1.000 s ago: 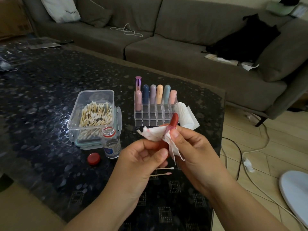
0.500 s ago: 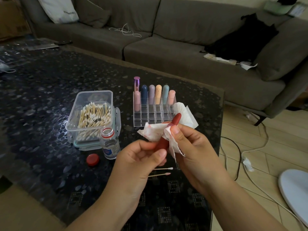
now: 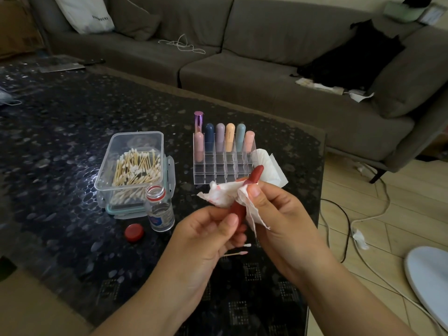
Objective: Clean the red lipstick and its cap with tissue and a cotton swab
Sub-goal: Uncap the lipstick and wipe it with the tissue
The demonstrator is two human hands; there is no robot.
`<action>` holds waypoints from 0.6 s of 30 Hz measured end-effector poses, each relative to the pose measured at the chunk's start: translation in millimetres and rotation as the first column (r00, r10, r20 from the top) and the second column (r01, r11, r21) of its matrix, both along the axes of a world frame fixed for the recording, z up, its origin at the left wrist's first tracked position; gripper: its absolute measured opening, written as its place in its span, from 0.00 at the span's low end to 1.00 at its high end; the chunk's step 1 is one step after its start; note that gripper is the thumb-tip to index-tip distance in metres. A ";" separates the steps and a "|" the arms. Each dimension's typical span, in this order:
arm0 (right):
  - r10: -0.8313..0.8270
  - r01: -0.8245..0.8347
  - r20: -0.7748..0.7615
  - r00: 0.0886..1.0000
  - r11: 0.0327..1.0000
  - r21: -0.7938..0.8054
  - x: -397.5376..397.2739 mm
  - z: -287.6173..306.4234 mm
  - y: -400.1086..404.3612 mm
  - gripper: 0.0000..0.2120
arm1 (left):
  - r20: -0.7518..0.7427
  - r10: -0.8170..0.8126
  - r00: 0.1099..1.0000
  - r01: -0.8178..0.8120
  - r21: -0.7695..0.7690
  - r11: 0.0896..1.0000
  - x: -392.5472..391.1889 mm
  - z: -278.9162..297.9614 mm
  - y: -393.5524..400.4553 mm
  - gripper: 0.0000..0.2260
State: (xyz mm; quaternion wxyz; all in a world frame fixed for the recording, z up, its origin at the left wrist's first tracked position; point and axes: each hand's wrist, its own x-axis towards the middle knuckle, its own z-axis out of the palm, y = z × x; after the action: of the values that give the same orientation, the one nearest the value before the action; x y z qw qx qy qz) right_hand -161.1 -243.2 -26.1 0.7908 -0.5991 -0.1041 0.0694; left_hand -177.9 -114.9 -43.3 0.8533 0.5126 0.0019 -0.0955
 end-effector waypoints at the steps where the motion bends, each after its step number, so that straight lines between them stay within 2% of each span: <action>1: 0.005 -0.005 -0.001 1.000 1.000 0.010 0.3 -0.7 0.1 0.14 | 0.021 0.031 0.999 -0.032 0.023 0.999 1.1 -1.4 0.4 0.05; 4: -0.016 0.016 -0.012 1.000 1.000 -0.002 1.4 -2.5 1.3 0.15 | 0.073 0.119 0.990 -0.126 0.113 0.986 1.9 -4.8 0.5 0.10; 6: -0.029 0.029 -0.015 0.999 0.999 -0.016 2.0 -3.4 0.9 0.15 | 0.069 0.115 0.991 -0.124 0.148 0.981 0.1 -4.1 0.0 0.10; 8: -0.042 0.041 -0.017 0.999 0.998 -0.042 1.1 -1.5 0.5 0.16 | 0.020 0.027 0.999 -0.029 0.116 0.993 -1.7 -0.7 -0.8 0.10; 11: -0.052 0.050 -0.027 0.998 0.997 -0.052 -1.2 3.0 2.2 0.16 | -0.055 -0.094 0.994 0.095 0.020 0.995 -1.9 2.5 -1.2 0.16; 15: -0.066 0.063 -0.035 0.997 0.996 -0.057 -0.1 1.9 1.7 0.14 | -0.072 -0.060 0.996 0.058 -0.027 0.998 -2.3 4.4 -2.4 0.11; 18: -0.071 0.070 -0.014 0.997 0.996 -0.049 2.1 -3.7 0.7 0.15 | -0.028 0.011 1.000 -0.010 0.006 1.000 0.0 3.8 -1.4 0.04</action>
State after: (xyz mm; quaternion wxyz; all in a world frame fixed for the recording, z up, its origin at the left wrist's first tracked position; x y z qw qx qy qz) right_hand -159.0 -242.5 -29.9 0.7786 -0.6211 -0.0751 0.0485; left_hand -177.9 -116.3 -39.4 0.8522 0.5136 0.0167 -0.0981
